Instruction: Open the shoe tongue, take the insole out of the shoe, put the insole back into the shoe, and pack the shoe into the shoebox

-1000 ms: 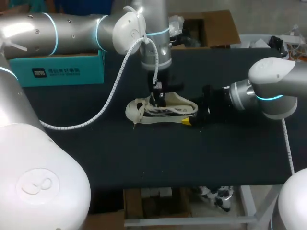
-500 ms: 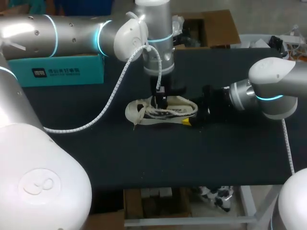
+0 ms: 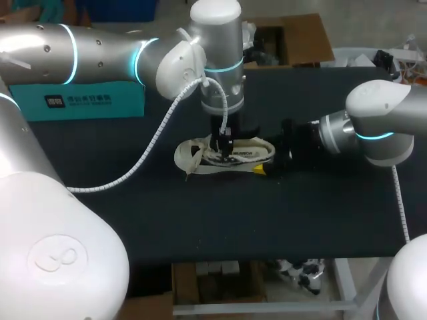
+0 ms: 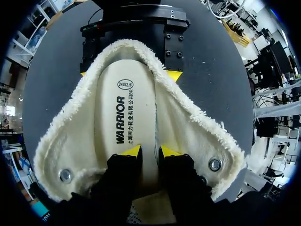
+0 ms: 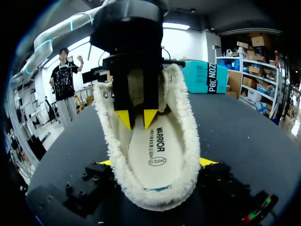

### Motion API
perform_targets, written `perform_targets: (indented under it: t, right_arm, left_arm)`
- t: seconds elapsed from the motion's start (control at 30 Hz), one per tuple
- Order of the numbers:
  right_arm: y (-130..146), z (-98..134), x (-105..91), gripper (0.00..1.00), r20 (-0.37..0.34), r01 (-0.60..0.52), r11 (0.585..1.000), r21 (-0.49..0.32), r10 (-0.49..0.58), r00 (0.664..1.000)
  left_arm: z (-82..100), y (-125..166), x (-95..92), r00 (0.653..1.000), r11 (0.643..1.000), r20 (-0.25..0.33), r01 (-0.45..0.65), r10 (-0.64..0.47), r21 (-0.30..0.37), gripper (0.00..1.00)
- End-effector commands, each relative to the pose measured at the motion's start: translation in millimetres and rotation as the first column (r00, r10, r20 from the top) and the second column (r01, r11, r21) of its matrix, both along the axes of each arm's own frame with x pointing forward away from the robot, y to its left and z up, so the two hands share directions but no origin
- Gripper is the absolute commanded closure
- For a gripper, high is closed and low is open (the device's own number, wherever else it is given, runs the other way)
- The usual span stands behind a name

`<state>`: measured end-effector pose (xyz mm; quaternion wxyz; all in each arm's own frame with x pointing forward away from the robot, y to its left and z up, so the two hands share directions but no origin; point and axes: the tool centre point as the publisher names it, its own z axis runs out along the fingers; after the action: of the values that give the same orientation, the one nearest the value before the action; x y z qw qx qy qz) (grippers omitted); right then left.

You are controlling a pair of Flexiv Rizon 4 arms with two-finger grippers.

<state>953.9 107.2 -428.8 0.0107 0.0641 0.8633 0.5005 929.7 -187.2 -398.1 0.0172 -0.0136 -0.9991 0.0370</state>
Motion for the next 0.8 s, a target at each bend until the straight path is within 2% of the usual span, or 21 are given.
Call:
perform_targets:
  t: [0.03, 0.17, 0.23, 0.4, 0.47, 0.53, 0.57, 0.67, 0.8]
  right_arm:
    - [-2.0, -3.5, 5.0, 1.00, 0.000, 0.000, 1.000, 0.004, 0.000, 1.000]
    - [-2.0, -3.5, 5.0, 1.00, 0.000, 0.000, 1.000, 0.004, 0.000, 1.000]
    - [-2.0, -3.5, 5.0, 1.00, 0.000, 0.000, 1.000, 0.004, 0.000, 1.000]
    - [-2.0, -3.5, 5.0, 1.00, 0.000, 0.000, 1.000, 0.004, 0.000, 1.000]
    - [-2.0, -3.5, 5.0, 1.00, 0.000, 0.000, 1.000, 0.004, 0.000, 1.000]
    - [-2.0, -3.5, 5.0, 1.00, 0.000, 0.000, 1.000, 0.004, 0.000, 1.000]
    - [-2.0, -3.5, 5.0, 1.00, 0.000, 0.000, 1.000, 0.004, 0.000, 1.000]
    - [-2.0, -3.5, 5.0, 1.00, 0.000, 0.000, 1.000, 0.004, 0.000, 1.000]
    - [-2.0, -3.5, 5.0, 1.00, 0.000, 0.000, 1.000, 0.004, 0.000, 1.000]
  left_arm:
    - [-43.5, 4.1, -5.9, 0.997, 1.000, 0.070, -0.020, 0.021, -0.008, 0.71]
    - [-53.5, 3.6, 3.5, 0.996, 1.000, 0.089, -0.003, 0.006, -0.031, 0.68]
    - [-61.1, -1.3, 6.7, 0.989, 1.000, 0.148, -0.026, 0.027, -0.011, 0.68]
    - [-71.6, -10.1, 13.3, 0.969, 0.999, 0.245, -0.040, 0.036, 0.012, 0.68]
    - [-75.0, -13.7, 17.6, 0.964, 0.999, 0.262, -0.040, 0.034, 0.017, 0.73]
    - [-78.5, -15.7, 21.3, 0.959, 0.999, 0.280, -0.047, 0.038, 0.025, 0.94]
    - [-79.2, -16.5, 23.3, 0.960, 0.999, 0.278, -0.044, 0.036, 0.025, 1.00]
    - [-75.6, -17.7, 29.4, 0.960, 0.999, 0.278, -0.045, 0.038, 0.020, 1.00]
    - [-60.0, -17.0, 27.3, 0.955, 0.999, 0.291, -0.053, 0.049, 0.004, 1.00]
